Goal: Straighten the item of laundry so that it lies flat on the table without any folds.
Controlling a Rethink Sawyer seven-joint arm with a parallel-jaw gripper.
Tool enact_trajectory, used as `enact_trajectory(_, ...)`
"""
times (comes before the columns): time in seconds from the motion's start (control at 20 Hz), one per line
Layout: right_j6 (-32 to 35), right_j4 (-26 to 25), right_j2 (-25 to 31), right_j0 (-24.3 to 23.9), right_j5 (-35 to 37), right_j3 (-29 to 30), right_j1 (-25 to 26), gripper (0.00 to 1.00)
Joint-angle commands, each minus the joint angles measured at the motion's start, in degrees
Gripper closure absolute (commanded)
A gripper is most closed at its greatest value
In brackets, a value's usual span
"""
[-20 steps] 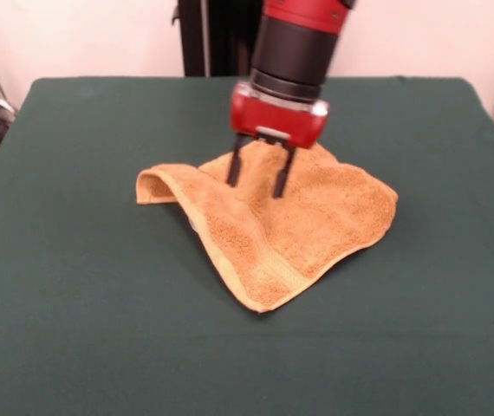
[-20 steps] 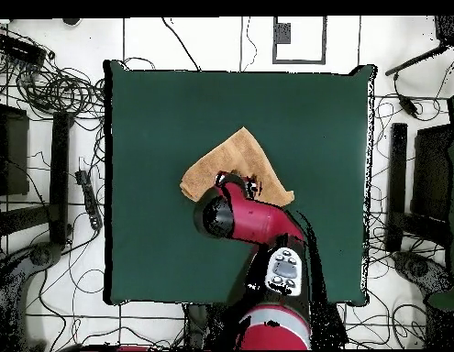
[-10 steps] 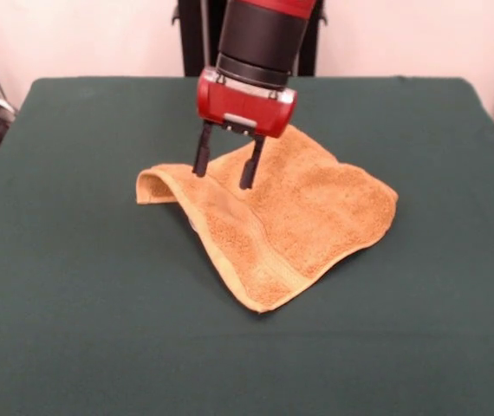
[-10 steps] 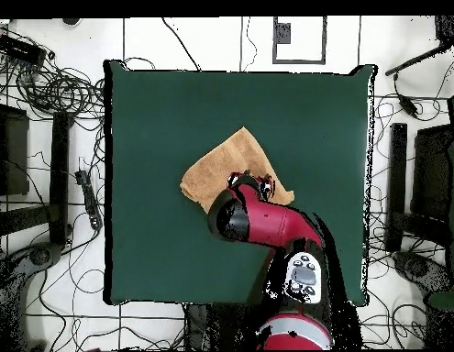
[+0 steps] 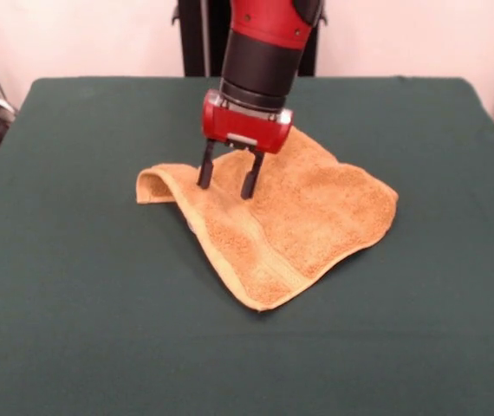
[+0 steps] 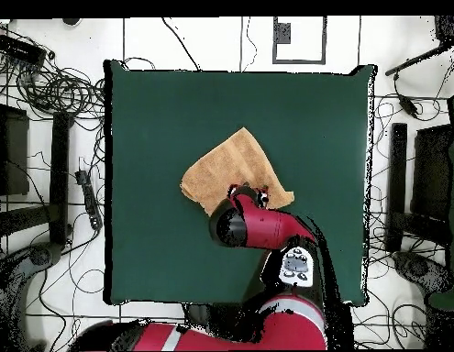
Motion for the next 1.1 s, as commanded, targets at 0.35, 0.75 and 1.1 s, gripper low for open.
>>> enact_trajectory(0.35,6.6,-0.3,0.0,4.0,2.4,-0.6,6.9,0.0)
enact_trajectory(0.75,11.4,5.3,-3.2,9.4,-0.4,-3.1,4.3,0.0)
enact_trajectory(1.1,11.1,11.2,-6.1,12.7,-1.9,-12.5,6.5,0.0)
